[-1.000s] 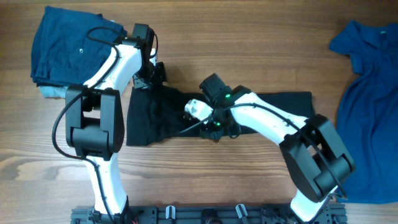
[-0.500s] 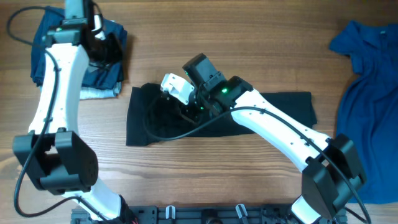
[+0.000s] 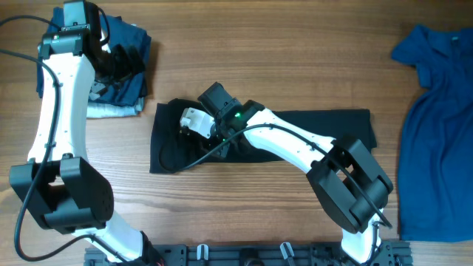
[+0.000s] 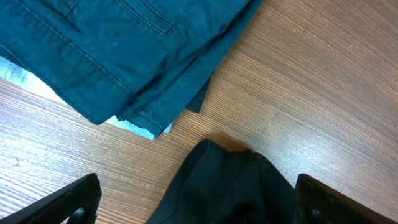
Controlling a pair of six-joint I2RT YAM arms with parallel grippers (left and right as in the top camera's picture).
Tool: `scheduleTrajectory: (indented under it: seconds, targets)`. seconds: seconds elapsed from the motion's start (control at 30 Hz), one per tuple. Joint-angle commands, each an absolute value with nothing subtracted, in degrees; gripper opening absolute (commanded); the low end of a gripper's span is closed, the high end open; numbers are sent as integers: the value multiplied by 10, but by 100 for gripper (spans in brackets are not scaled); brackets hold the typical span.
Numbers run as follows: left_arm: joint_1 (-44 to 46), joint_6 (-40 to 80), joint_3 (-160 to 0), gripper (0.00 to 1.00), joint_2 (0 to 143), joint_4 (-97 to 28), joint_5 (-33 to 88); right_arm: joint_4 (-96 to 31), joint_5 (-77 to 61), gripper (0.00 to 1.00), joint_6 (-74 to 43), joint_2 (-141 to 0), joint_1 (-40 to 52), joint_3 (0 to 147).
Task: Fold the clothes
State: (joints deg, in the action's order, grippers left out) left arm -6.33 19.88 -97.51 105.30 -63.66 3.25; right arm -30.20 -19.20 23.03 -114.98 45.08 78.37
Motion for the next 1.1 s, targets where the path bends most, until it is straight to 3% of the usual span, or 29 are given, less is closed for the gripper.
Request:
scheduleTrajectory:
  seconds: [0.0, 0.13, 0.23, 0.3, 0.37, 0.47, 0.57, 1.07]
  targets:
    - [-67, 198, -981, 100, 1041, -637, 25, -299, -162, 29, 238, -1160, 450, 783]
    - [-67, 198, -981, 100, 1041, -637, 25, -296, -145, 34, 238, -1160, 450, 783]
    - [-67, 198, -981, 100, 1041, -637, 25, -294, -145, 45, 238, -1160, 450, 783]
    - [-67, 198, -981, 100, 1041, -637, 25, -293, -136, 47, 227, -1160, 450, 783]
    - [-67, 198, -981, 100, 1041, -637, 25, -306, -116, 43, 208, -1160, 450, 783]
    - [-67, 198, -981, 100, 1041, -637, 25, -311, -116, 18, 208, -1160, 450, 783]
    - [-67, 198, -981, 100, 1041, -637, 25, -313, -116, 5, 204, -1159, 450, 783]
    - [-67, 198, -981, 100, 1041, -637, 25, -376, -112, 4, 158, -1111, 449, 785]
